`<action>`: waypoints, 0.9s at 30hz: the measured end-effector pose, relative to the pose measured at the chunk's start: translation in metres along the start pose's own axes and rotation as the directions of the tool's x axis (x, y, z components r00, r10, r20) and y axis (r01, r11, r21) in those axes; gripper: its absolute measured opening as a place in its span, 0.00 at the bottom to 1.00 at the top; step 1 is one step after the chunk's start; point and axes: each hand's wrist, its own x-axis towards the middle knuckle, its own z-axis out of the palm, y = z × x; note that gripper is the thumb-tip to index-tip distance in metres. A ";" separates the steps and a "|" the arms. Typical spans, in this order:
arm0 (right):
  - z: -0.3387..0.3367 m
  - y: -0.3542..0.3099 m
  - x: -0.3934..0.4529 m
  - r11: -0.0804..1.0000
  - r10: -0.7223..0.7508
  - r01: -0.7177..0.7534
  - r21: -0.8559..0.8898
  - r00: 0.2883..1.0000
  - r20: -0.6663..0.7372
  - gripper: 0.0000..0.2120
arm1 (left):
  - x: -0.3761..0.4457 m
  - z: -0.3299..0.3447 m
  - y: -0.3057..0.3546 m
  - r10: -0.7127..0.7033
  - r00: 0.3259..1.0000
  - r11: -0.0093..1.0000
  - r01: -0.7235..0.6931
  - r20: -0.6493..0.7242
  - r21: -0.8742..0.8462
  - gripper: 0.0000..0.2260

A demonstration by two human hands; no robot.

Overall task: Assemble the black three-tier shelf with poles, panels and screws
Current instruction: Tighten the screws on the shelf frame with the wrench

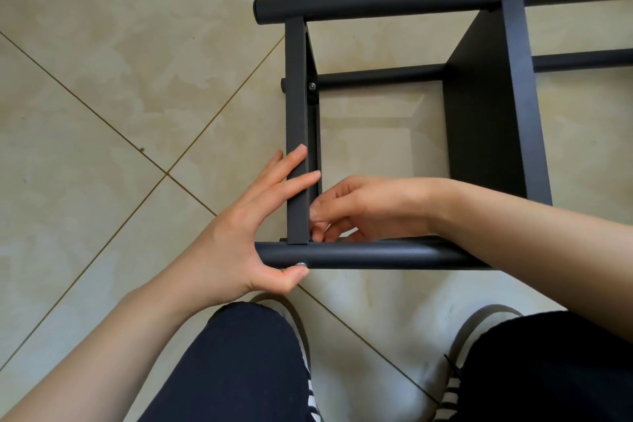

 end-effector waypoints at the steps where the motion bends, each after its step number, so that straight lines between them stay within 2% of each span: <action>1: 0.000 0.001 -0.005 1.000 -0.009 0.009 -0.001 1.000 -0.015 0.13 | -0.001 0.002 0.000 -0.013 1.000 0.999 0.013 -0.006 -0.031 0.42; 3: 0.000 0.004 -0.017 0.999 -0.015 0.014 -0.029 0.998 -0.062 0.10 | -0.003 0.004 -0.001 -0.021 1.000 0.995 0.021 -0.005 -0.094 0.41; 5: 0.001 0.005 -0.031 0.985 -0.019 -0.004 -0.173 0.990 -0.137 0.10 | -0.006 0.005 -0.002 -0.033 0.999 0.986 0.033 -0.002 -0.162 0.40; 8: 0.003 0.004 -0.055 0.853 -0.112 -0.047 -0.519 0.956 -0.270 0.09 | -0.011 0.011 -0.002 -0.073 0.997 0.953 0.062 -0.028 -0.295 0.39; 10: 0.007 0.006 -0.068 0.789 -0.169 -0.063 -0.612 0.934 -0.315 0.10 | -0.017 0.021 -0.002 -0.150 0.985 0.891 0.099 -0.082 -0.444 0.43; 12: 0.014 0.009 -0.076 0.761 -0.232 -0.054 -0.646 0.908 -0.348 0.12 | -0.023 0.031 -0.003 -0.229 0.961 0.815 0.104 -0.153 -0.570 0.48; 15: 0.024 0.017 -0.079 0.751 -0.308 -0.029 -0.660 0.868 -0.388 0.10 | -0.028 0.053 -0.005 -0.369 0.896 0.690 0.086 -0.247 -0.718 0.48; 18: 0.030 0.023 -0.079 0.720 -0.361 -0.028 -0.693 0.838 -0.410 0.11 | -0.025 0.075 -0.002 -0.533 0.825 0.452 0.090 -0.187 -0.887 0.34; 19: 0.032 0.024 -0.079 0.708 -0.374 -0.029 -0.706 0.833 -0.409 0.13 | -0.023 0.082 0.000 -0.564 0.809 0.416 0.106 -0.165 -0.903 0.28; 21: 0.034 0.024 -0.082 0.687 -0.389 -0.028 -0.726 0.830 -0.400 0.15 | -0.022 0.095 0.001 -0.629 0.760 0.389 0.125 -0.163 -0.913 0.18; 24: 0.034 0.026 -0.089 0.608 -0.404 -0.069 -0.791 0.831 -0.383 0.12 | -0.016 0.101 0.005 -0.631 0.758 0.340 0.081 -0.164 -0.937 0.22; 27: 0.037 0.028 -0.095 0.506 -0.415 -0.145 -0.850 0.823 -0.387 0.14 | -0.008 0.096 0.013 -0.618 0.766 0.373 0.086 -0.178 -0.924 0.32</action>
